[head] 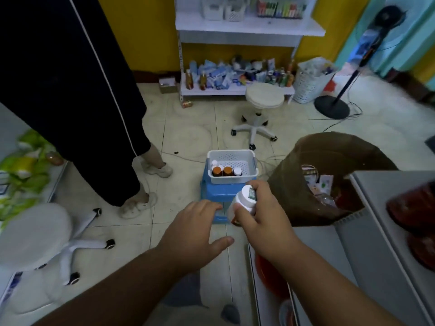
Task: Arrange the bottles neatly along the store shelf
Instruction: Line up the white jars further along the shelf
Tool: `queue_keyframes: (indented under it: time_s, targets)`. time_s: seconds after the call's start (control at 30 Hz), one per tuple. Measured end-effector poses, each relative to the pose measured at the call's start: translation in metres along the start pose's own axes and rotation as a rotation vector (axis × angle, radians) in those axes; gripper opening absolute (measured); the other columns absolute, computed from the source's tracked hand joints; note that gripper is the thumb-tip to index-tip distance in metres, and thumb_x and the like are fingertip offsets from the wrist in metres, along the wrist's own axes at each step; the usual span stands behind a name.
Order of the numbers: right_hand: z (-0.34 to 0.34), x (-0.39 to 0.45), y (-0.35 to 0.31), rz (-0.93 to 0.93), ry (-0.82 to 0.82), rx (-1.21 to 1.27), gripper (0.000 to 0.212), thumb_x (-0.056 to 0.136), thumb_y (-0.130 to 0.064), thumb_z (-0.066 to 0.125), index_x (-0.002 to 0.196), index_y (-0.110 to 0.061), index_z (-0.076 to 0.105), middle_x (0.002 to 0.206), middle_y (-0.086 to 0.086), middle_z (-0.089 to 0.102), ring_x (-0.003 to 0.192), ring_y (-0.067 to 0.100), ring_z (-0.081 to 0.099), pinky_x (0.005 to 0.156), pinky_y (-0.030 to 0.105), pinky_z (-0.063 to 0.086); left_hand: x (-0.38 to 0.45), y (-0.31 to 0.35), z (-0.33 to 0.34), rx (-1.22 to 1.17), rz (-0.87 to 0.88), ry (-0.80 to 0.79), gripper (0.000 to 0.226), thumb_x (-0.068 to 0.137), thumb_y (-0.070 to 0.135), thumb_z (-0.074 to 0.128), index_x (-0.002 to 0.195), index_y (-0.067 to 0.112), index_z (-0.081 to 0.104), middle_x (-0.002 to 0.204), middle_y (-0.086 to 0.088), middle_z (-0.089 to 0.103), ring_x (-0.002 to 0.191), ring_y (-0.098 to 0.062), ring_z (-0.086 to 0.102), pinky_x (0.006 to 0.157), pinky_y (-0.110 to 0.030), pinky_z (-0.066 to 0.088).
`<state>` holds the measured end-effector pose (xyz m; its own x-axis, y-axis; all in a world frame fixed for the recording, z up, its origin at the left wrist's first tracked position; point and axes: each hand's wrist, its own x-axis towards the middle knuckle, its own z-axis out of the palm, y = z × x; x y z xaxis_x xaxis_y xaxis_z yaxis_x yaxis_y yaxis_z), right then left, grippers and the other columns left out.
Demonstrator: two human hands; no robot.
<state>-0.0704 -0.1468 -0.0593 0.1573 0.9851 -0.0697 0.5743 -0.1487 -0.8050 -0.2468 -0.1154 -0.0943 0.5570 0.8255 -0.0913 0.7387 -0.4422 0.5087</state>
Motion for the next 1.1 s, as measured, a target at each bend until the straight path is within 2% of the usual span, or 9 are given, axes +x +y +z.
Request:
queue_keyframes:
  time_s: [0.1, 0.2, 0.3, 0.5, 0.57, 0.63, 0.73, 0.9, 1.1]
  targets:
    - [0.012, 0.064, 0.015, 0.063, -0.035, 0.017, 0.031, 0.086, -0.039, 0.053, 0.114, -0.040, 0.041, 0.100, -0.013, 0.056, 0.089, 0.007, 0.060, 0.078, 0.039, 0.055, 0.063, -0.032, 0.001, -0.016, -0.001, -0.040, 0.071, 0.086, 0.065, 0.056, 0.144, 0.030, 0.037, 0.142, 0.013, 0.043, 0.126, -0.006, 0.038, 0.103, -0.023, 0.030]
    - [0.019, 0.127, 0.029, 0.104, -0.009, 0.029, 0.025, 0.091, -0.027, 0.057, 0.110, -0.035, 0.043, 0.097, -0.012, 0.057, 0.086, 0.004, 0.060, 0.075, 0.030, 0.054, 0.135, -0.065, 0.000, -0.003, 0.043, -0.094, 0.070, 0.085, 0.064, 0.059, 0.141, 0.025, 0.043, 0.137, 0.008, 0.050, 0.122, -0.011, 0.044, 0.100, -0.026, 0.034]
    - [0.021, 0.181, 0.051, 0.161, 0.056, -0.002, 0.026, 0.089, -0.028, 0.063, 0.109, -0.031, 0.046, 0.102, -0.011, 0.053, 0.089, 0.002, 0.058, 0.072, 0.017, 0.049, 0.202, -0.089, 0.005, 0.047, 0.097, -0.166, 0.065, 0.080, 0.063, 0.063, 0.130, 0.022, 0.051, 0.124, 0.003, 0.057, 0.111, -0.016, 0.053, 0.092, -0.033, 0.046]
    - [0.030, 0.262, 0.129, 0.266, 0.195, -0.182, 0.037, 0.079, -0.028, 0.076, 0.111, -0.017, 0.058, 0.106, -0.002, 0.050, 0.088, -0.006, 0.044, 0.078, 0.002, 0.035, 0.297, -0.117, 0.050, 0.167, 0.194, -0.328, 0.062, 0.078, 0.057, 0.056, 0.124, 0.016, 0.055, 0.116, -0.004, 0.057, 0.102, -0.026, 0.054, 0.084, -0.043, 0.049]
    - [0.037, 0.286, 0.163, 0.319, 0.194, -0.227, 0.041, 0.077, -0.028, 0.077, 0.112, -0.017, 0.060, 0.108, -0.001, 0.050, 0.094, 0.002, 0.049, 0.082, 0.009, 0.037, 0.318, -0.125, 0.077, 0.168, 0.177, -0.365, 0.060, 0.075, 0.054, 0.050, 0.119, 0.014, 0.057, 0.112, -0.007, 0.058, 0.099, -0.028, 0.055, 0.082, -0.044, 0.049]
    - [0.046, 0.307, 0.198, 0.345, 0.163, -0.285, 0.043, 0.076, -0.027, 0.077, 0.114, -0.014, 0.061, 0.109, 0.000, 0.050, 0.096, 0.012, 0.052, 0.084, 0.017, 0.038, 0.337, -0.133, 0.104, 0.168, 0.165, -0.382, 0.056, 0.074, 0.050, 0.056, 0.114, 0.011, 0.060, 0.106, -0.008, 0.060, 0.095, -0.030, 0.056, 0.080, -0.042, 0.048]
    - [0.058, 0.335, 0.247, 0.374, 0.094, -0.327, 0.044, 0.077, -0.020, 0.073, 0.117, -0.009, 0.060, 0.111, 0.004, 0.051, 0.095, 0.017, 0.054, 0.082, 0.018, 0.037, 0.361, -0.144, 0.141, 0.186, 0.147, -0.412, 0.049, 0.078, 0.047, 0.065, 0.112, 0.012, 0.059, 0.108, -0.008, 0.058, 0.099, -0.028, 0.054, 0.083, -0.042, 0.044]
    - [0.080, 0.360, 0.302, 0.354, -0.065, -0.440, 0.046, 0.080, -0.013, 0.069, 0.124, -0.007, 0.059, 0.118, 0.013, 0.051, 0.104, 0.028, 0.055, 0.091, 0.035, 0.046, 0.391, -0.151, 0.189, 0.218, 0.153, -0.475, 0.048, 0.087, 0.047, 0.057, 0.124, 0.017, 0.050, 0.122, -0.004, 0.052, 0.113, -0.024, 0.046, 0.091, -0.037, 0.035]
    - [0.095, 0.376, 0.333, 0.248, -0.225, -0.640, 0.039, 0.077, -0.016, 0.070, 0.114, -0.005, 0.064, 0.107, 0.015, 0.061, 0.101, 0.035, 0.052, 0.086, 0.041, 0.043, 0.409, -0.152, 0.216, 0.287, 0.159, -0.476, 0.055, 0.090, 0.047, 0.055, 0.135, 0.018, 0.042, 0.131, -0.003, 0.048, 0.116, -0.023, 0.044, 0.097, -0.036, 0.036]
